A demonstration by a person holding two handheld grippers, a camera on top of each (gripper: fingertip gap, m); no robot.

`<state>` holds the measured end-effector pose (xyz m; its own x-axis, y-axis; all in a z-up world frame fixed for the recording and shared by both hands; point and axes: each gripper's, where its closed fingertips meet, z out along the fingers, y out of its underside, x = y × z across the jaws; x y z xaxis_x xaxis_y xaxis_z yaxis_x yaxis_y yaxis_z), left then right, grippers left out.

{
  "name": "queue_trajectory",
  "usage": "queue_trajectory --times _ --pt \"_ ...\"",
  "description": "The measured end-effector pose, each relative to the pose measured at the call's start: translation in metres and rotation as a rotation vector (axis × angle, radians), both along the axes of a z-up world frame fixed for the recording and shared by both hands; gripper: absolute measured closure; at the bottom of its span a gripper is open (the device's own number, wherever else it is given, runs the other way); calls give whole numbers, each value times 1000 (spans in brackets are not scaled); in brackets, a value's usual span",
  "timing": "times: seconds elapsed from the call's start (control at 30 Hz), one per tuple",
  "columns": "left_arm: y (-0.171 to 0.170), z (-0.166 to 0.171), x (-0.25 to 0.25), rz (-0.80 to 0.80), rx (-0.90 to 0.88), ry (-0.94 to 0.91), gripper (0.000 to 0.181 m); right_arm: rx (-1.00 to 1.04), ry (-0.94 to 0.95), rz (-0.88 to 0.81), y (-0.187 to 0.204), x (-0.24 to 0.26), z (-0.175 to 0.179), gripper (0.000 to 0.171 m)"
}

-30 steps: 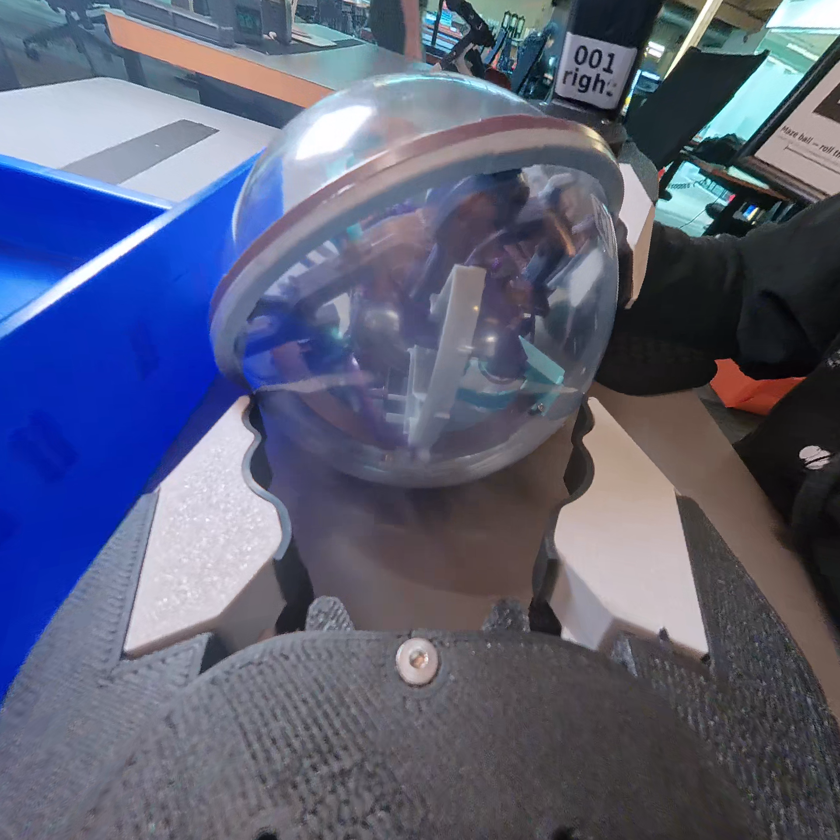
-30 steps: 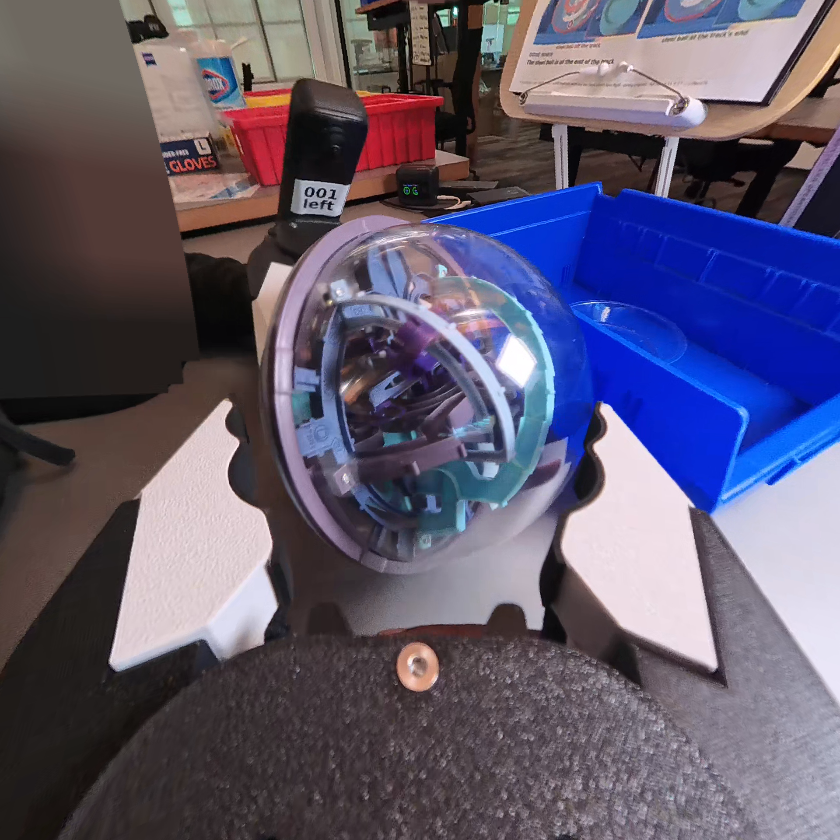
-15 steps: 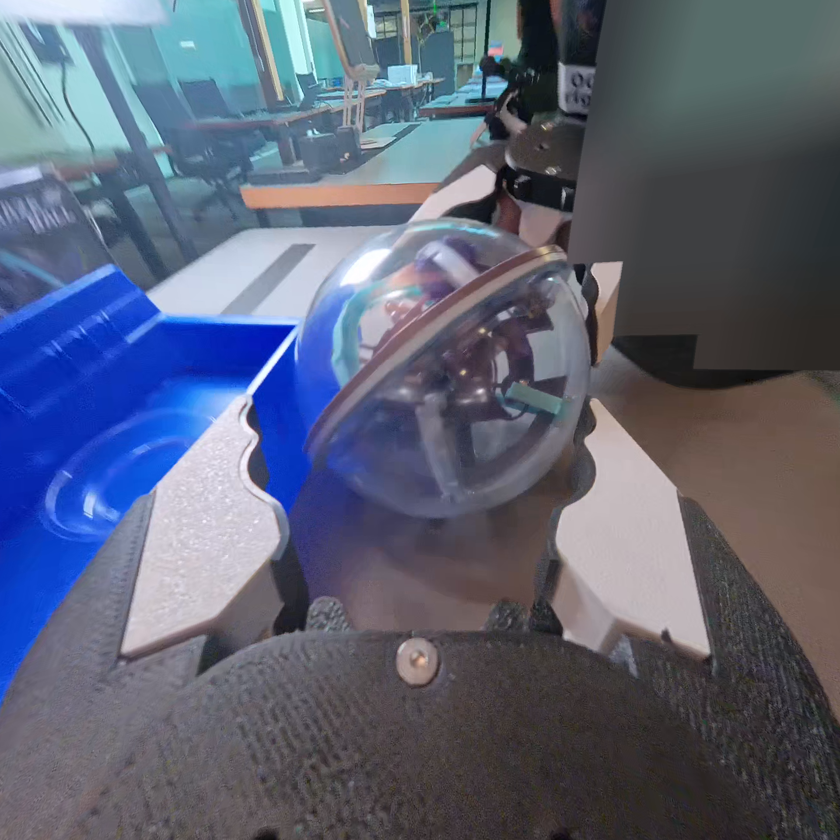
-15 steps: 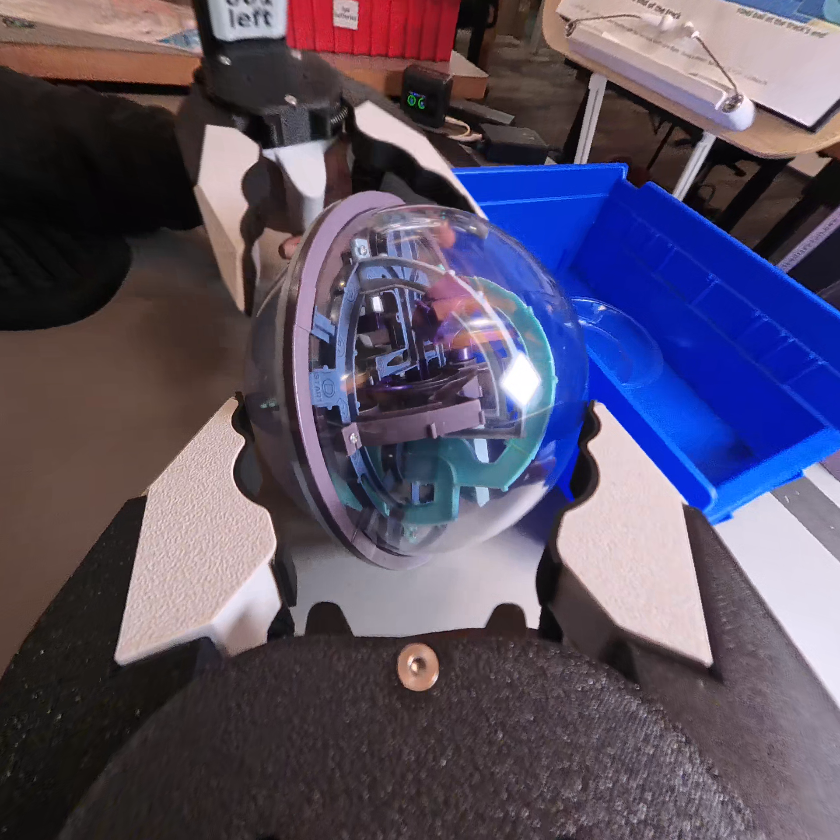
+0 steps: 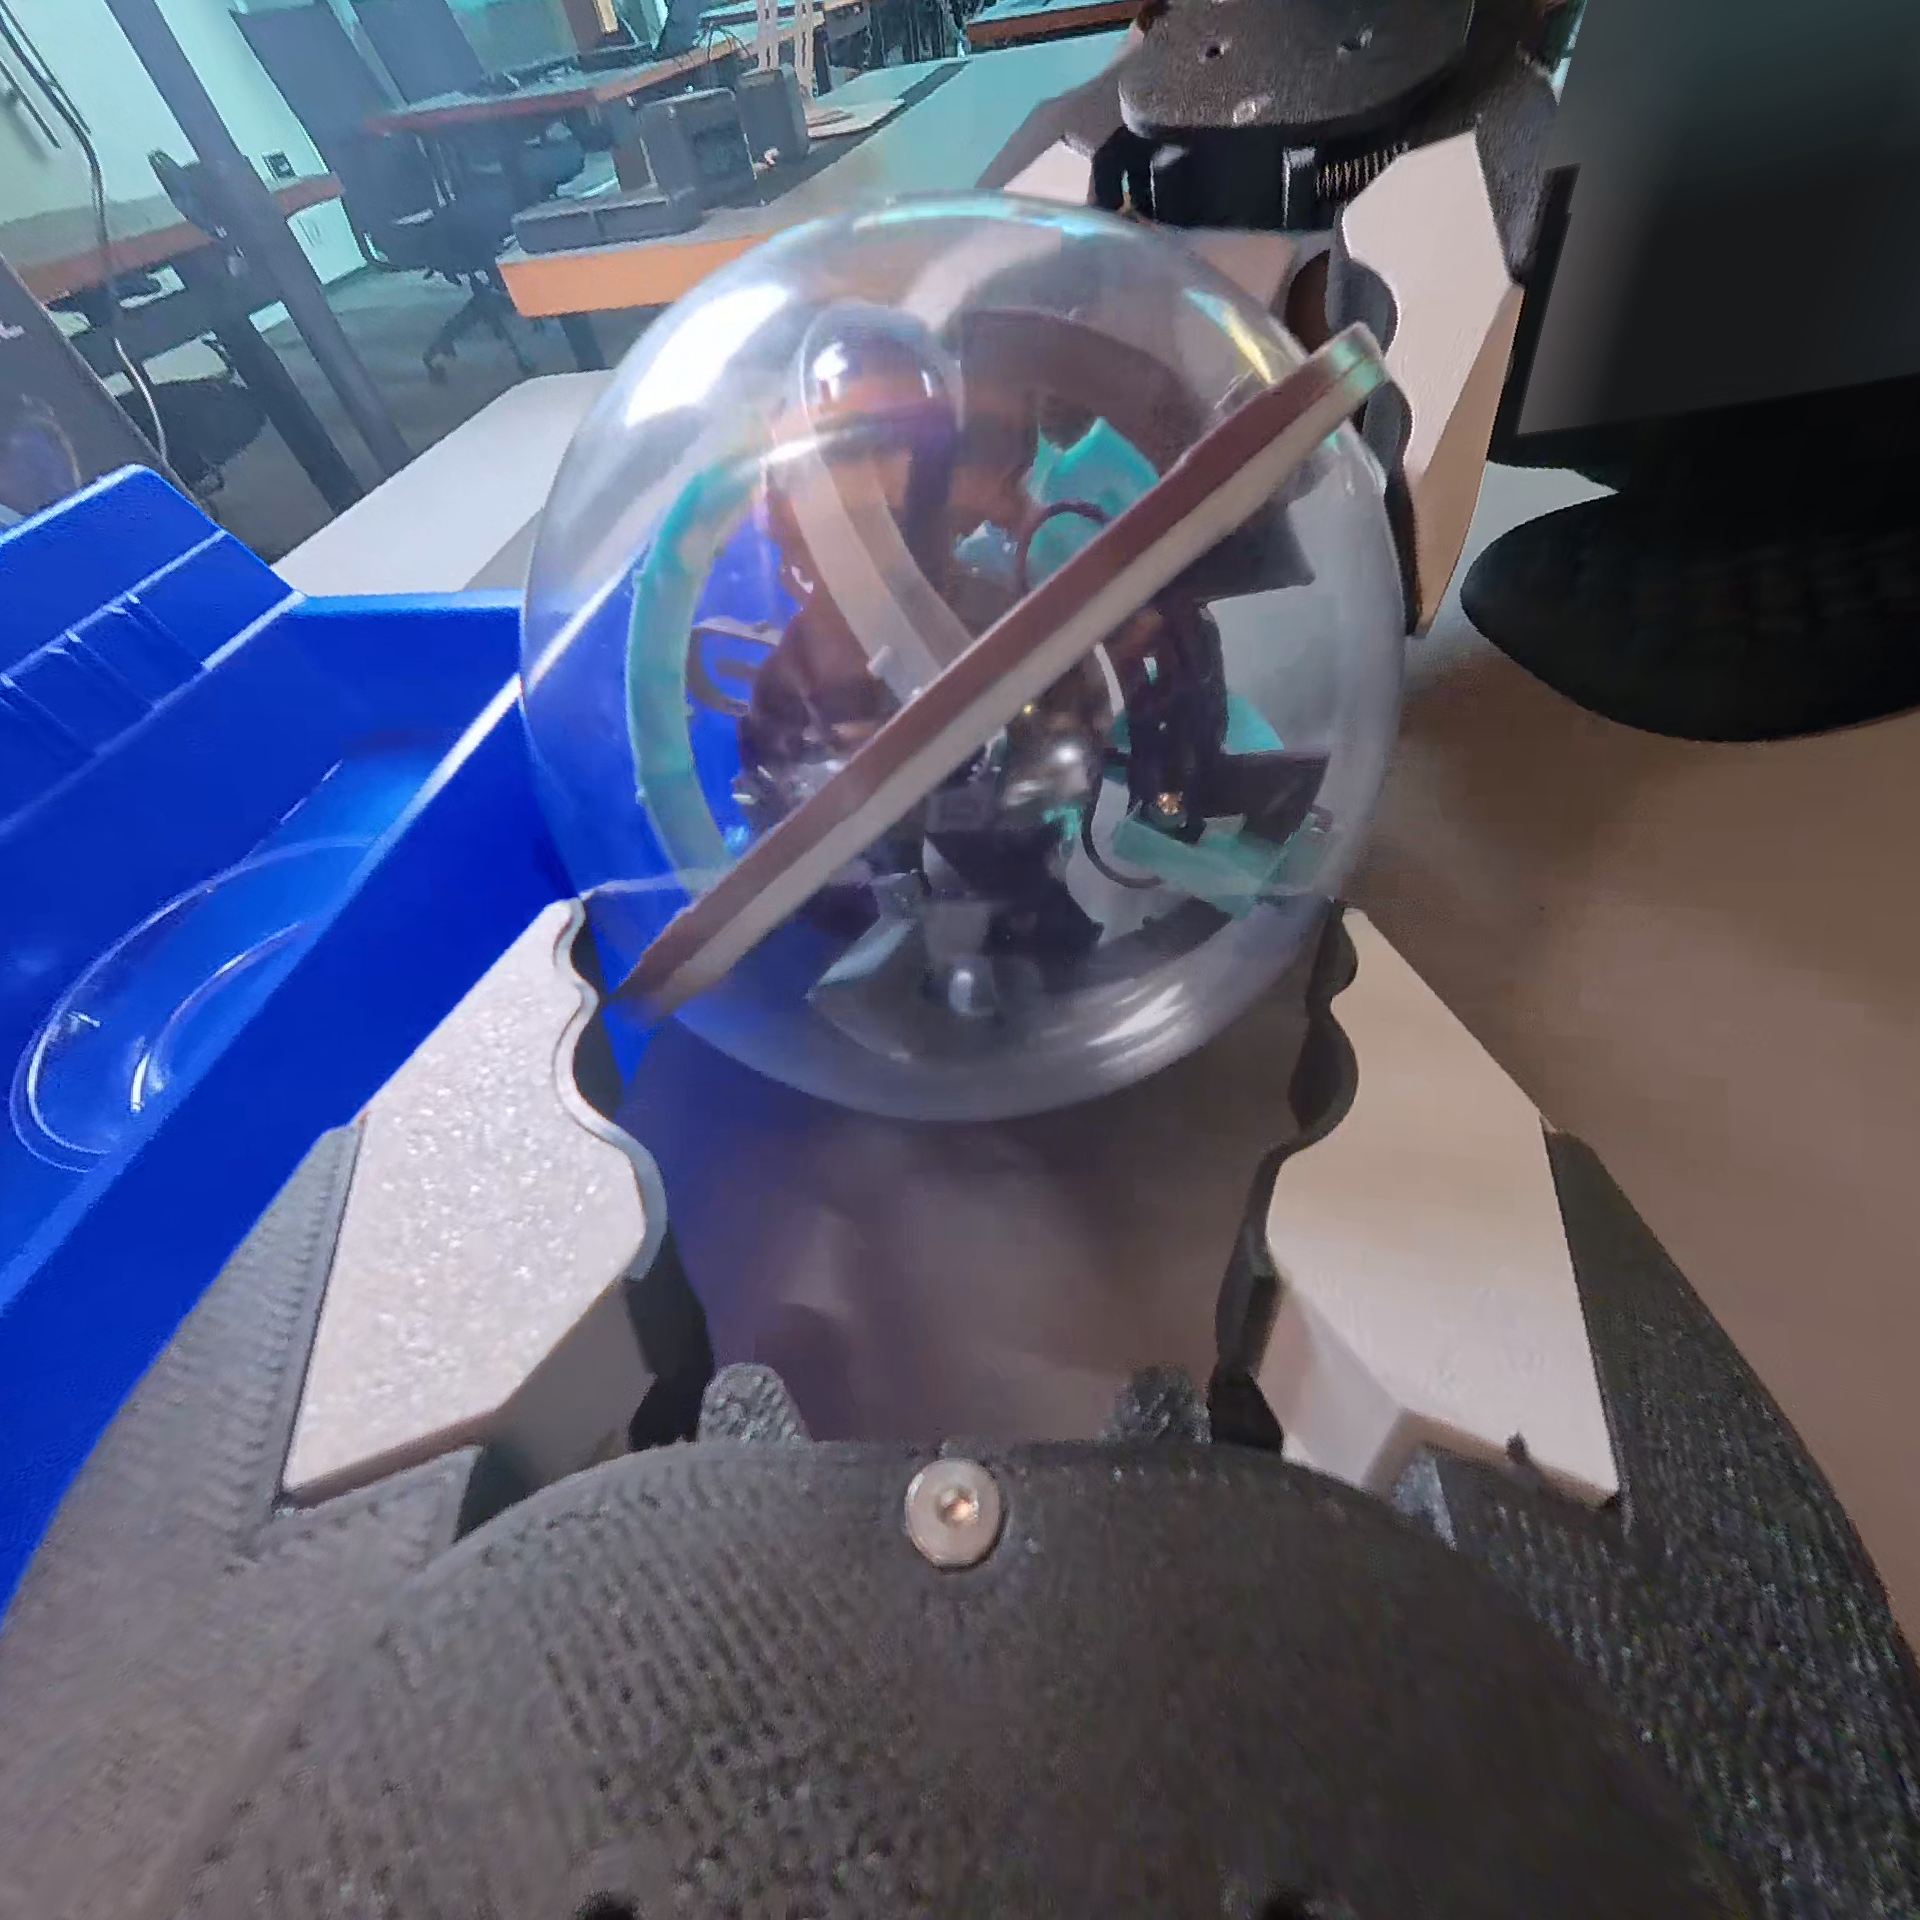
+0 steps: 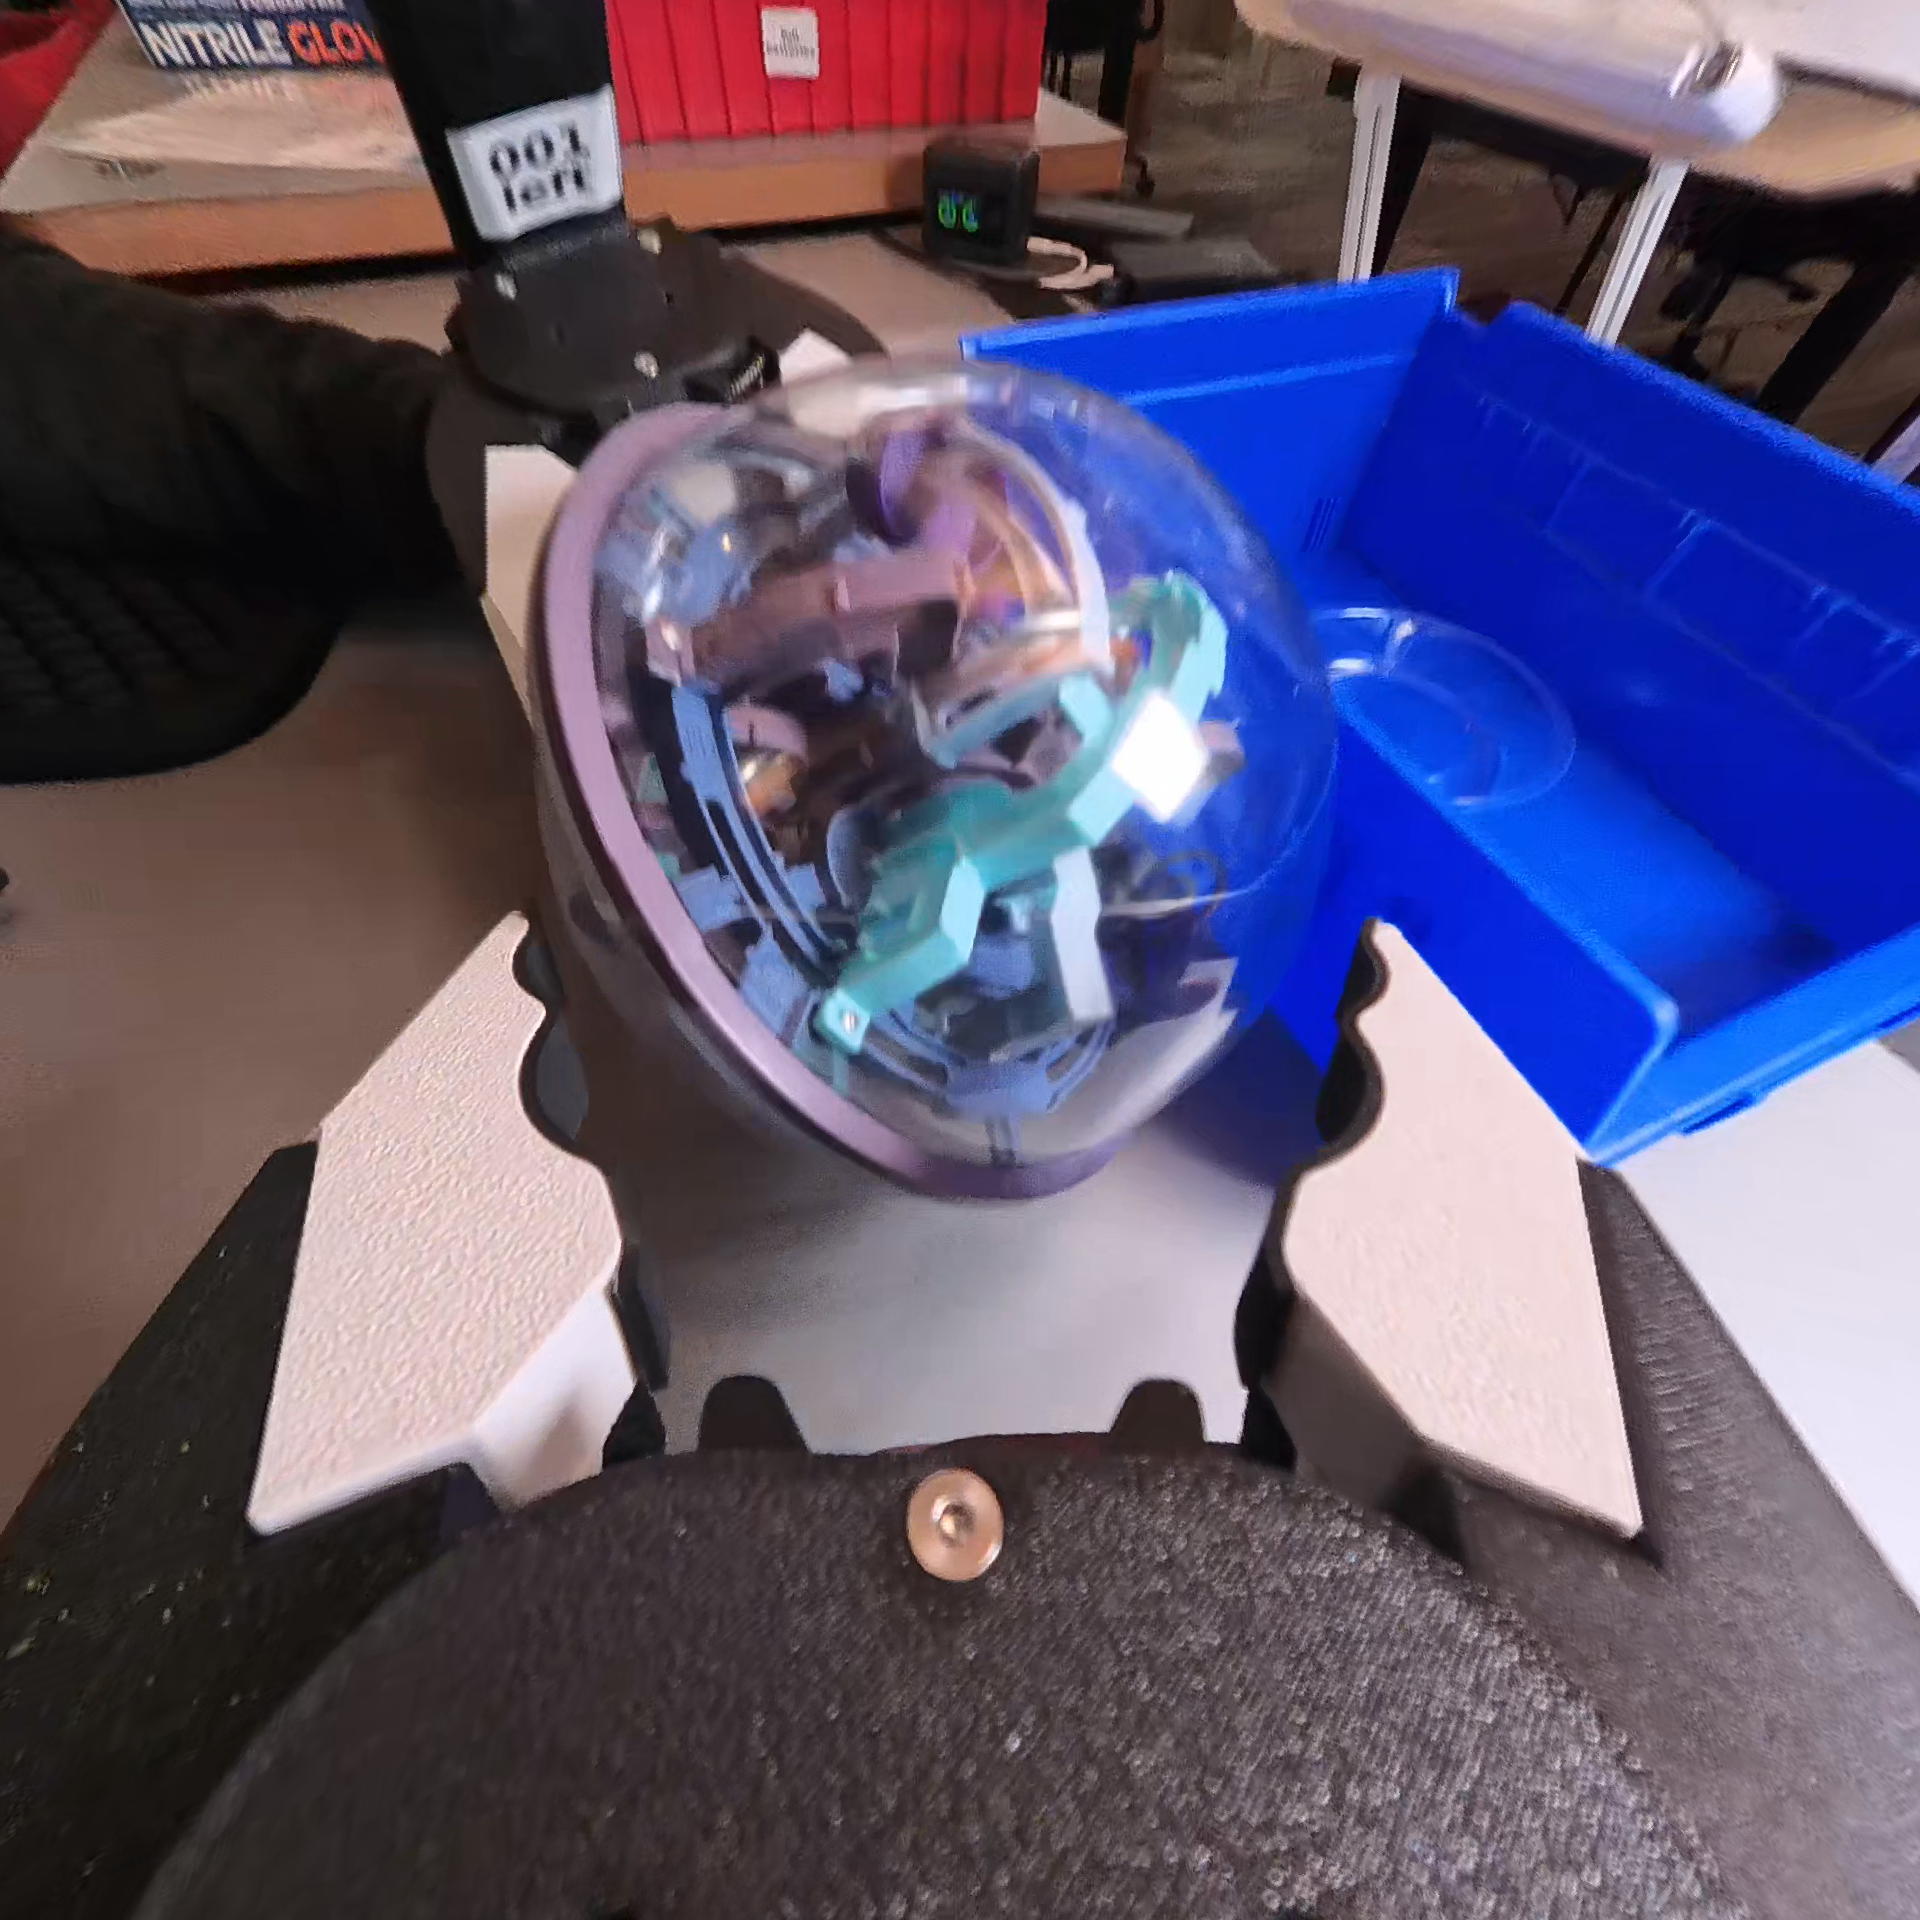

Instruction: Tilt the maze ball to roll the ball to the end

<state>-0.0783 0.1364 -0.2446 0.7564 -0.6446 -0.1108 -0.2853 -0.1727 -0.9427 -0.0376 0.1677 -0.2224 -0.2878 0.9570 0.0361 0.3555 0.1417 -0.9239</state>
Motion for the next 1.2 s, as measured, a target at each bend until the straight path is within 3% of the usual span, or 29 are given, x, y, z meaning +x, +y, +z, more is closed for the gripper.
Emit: queue_trajectory --times 0.13,0.47,0.93,1.1,1.2 --pt "1 -4 1 2 -14 -6 51 14 -24 -20 -4 -3 -17 28" --pt "0 -19 1 8 -71 18 49 70 34 -29 -7 -9 -6 27" --pt "-4 14 5 -4 102 10 50 109 -76 -22 -5 0 -32 27" --pt "2 28 13 -10 146 -15 57 263 -29 -86 -4 13 6 23" --pt "10 37 22 -19 160 -8 59 314 -28 -115 -2 9 5 22"
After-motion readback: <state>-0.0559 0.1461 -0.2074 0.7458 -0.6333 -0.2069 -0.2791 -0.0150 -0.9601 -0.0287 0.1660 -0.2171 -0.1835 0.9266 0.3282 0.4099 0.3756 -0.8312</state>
